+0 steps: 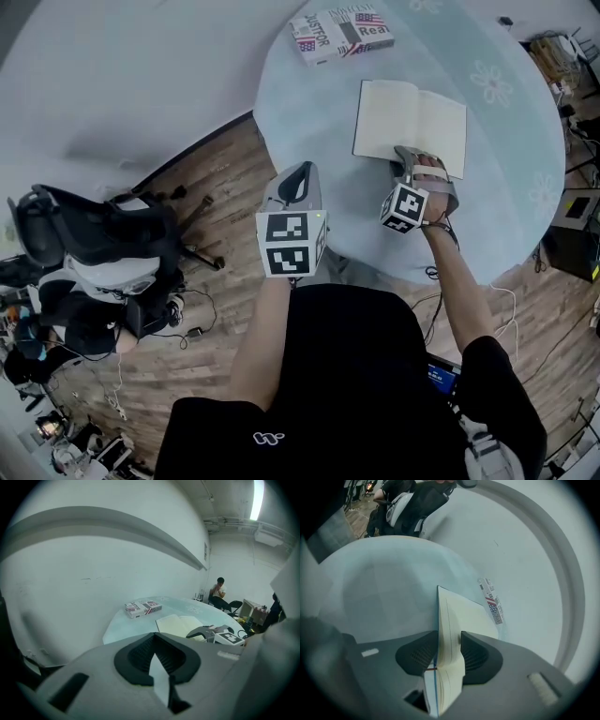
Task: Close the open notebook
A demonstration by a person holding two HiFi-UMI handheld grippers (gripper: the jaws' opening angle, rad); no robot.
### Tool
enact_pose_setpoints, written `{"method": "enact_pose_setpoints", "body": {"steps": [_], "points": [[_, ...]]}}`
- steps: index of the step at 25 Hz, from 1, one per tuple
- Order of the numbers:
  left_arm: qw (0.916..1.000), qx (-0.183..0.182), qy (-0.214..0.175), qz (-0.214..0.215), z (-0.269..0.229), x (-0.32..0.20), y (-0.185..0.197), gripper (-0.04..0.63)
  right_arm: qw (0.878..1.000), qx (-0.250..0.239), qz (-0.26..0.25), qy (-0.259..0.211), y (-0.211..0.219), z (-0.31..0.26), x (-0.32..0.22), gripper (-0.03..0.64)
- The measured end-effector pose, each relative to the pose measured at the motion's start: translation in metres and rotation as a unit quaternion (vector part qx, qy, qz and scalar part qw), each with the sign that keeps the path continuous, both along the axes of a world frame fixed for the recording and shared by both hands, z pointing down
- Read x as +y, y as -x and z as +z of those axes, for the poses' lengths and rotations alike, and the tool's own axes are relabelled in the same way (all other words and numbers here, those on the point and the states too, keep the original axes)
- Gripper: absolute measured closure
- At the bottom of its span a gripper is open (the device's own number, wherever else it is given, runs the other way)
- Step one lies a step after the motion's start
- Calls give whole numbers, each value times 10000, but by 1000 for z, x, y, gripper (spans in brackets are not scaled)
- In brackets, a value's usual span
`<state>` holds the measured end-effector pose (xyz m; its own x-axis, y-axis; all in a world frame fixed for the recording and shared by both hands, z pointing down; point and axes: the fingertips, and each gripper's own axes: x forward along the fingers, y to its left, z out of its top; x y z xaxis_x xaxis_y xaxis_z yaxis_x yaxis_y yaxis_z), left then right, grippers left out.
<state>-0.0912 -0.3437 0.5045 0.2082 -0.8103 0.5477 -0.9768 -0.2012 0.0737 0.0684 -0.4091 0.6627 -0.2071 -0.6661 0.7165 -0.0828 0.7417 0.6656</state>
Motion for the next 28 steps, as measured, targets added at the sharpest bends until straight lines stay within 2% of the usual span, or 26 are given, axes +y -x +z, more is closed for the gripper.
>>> {"method": "enact_pose_setpoints", "body": {"steps": [3,6,11,14,16,20,22,25,26,28], "points": [[10000,-47,-67,-10,-2,-1,-2,594,9999,120,61,-91,-1,4,0,471],[9999,-86,-113,-13,-2,-1,-6,594,9997,-57,199,-87,-2,6,2,522],[9998,-58,-99,134,0,1,-17,594,9960,-662,603,-2,-5,-3,3,565],[9998,-11,-109,194,0,2,-25,594,9852,-1345,1042,186,-9,-14,4,569],[9995,23,-147,283,-3,3,-33,594,9657,-2066,1530,371,-16,-23,4,572],[9989,33,-216,412,-8,4,-42,594,9030,-3441,2470,713,-35,-34,7,580],[9988,56,-214,446,-9,6,-45,594,8782,-3833,2761,750,-44,-35,10,585],[9983,112,-270,512,-14,8,-51,594,8326,-4414,3232,866,-57,-36,12,588],[9980,125,-295,543,-16,8,-54,594,8223,-4516,3349,881,-61,-36,13,589],[9975,156,-337,594,-20,9,-59,594,8095,-4625,3499,912,-67,-35,14,591]]}}
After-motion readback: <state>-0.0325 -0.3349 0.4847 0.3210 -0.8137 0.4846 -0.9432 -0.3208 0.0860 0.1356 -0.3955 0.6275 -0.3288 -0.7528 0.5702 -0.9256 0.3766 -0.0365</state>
